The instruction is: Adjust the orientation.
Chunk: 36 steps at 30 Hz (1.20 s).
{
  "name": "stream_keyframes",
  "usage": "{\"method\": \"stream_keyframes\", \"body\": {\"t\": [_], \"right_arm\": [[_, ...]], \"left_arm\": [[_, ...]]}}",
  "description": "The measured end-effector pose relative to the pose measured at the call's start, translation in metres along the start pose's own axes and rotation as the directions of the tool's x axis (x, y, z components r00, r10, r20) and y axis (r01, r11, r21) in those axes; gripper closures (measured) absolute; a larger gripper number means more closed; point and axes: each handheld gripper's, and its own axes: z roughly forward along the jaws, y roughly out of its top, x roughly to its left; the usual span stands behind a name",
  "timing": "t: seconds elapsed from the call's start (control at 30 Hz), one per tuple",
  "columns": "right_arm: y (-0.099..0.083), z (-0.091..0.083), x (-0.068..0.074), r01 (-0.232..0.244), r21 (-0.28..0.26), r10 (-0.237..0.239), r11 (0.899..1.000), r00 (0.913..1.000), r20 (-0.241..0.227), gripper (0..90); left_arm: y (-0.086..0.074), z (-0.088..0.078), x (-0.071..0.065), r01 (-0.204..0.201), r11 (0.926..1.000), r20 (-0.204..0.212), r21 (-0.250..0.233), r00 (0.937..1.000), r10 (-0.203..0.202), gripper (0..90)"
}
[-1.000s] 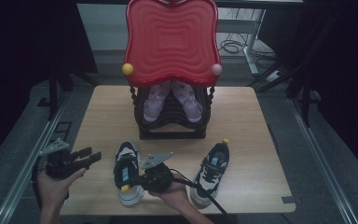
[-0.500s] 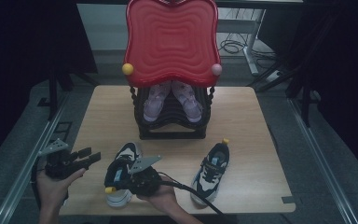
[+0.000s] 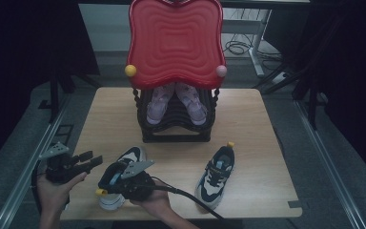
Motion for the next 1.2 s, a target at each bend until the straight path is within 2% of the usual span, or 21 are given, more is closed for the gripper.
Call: {"method": "stream_keyframes", "body": {"t": [0.2,0.27,0.47,0.67,0.83,1.03,1.2], "right_arm": [[0.000,0.001,0.003,0.009,0.000,-0.009,1.000,0.9999,0.012,89.2],[0.000,-0.003,0.003,0.018,0.006,-0.018,1.000,0.9993,0.032,89.3],[0.001,-0.036,0.005,0.040,-0.011,-0.039,0.999,0.9956,0.085,89.3],[-0.006,-0.069,-0.004,0.026,-0.035,-0.021,0.999,0.9887,0.148,89.2],[-0.019,-0.094,-0.012,0.020,-0.030,-0.013,0.999,0.9791,0.203,89.2],[-0.040,-0.128,-0.024,-0.008,-0.036,0.018,0.999,0.9601,0.279,89.2],[-0.053,-0.147,-0.034,-0.036,-0.045,0.048,0.998,0.9470,0.318,89.3]], "left_arm": [[0.000,0.001,0.000,-0.002,1.0000,0.001,0.001,1.0000,0.002,46.4],[0.000,0.001,0.000,-0.001,1.0000,0.000,0.001,1.0000,0.001,46.3],[-0.001,0.002,0.001,0.002,1.0000,-0.002,0.004,1.0000,-0.002,46.2],[-0.001,0.001,0.000,0.000,1.0000,-0.004,0.000,1.0000,0.000,46.1],[-0.001,0.003,0.000,0.002,1.0000,-0.006,0.001,1.0000,-0.002,46.1],[-0.003,0.008,-0.002,-0.002,0.9999,-0.004,0.013,1.0000,0.002,46.3],[-0.004,0.008,-0.004,-0.005,0.9999,-0.006,0.013,1.0000,0.006,46.3]]}}
